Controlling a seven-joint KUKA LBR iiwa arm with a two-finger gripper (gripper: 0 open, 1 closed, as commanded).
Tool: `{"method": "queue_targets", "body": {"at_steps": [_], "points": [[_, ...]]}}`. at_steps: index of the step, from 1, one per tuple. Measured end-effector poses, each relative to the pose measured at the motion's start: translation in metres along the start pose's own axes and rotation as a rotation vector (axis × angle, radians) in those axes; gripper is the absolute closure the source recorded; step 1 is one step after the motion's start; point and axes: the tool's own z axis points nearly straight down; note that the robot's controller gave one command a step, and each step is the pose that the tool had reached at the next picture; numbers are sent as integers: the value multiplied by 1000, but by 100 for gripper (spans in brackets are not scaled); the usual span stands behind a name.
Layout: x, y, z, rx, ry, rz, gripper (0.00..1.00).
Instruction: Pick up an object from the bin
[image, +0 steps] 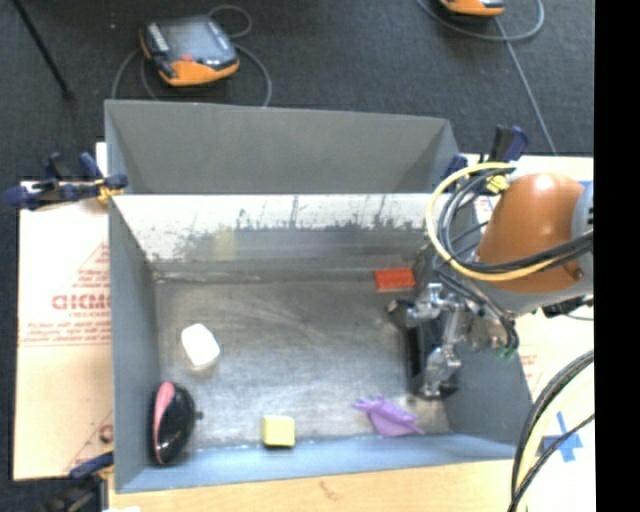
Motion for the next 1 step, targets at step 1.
{"method": "queue_targets", "body": {"at_steps": [1], "points": [[-21,-29,57,-42,26,-380,100]]}}
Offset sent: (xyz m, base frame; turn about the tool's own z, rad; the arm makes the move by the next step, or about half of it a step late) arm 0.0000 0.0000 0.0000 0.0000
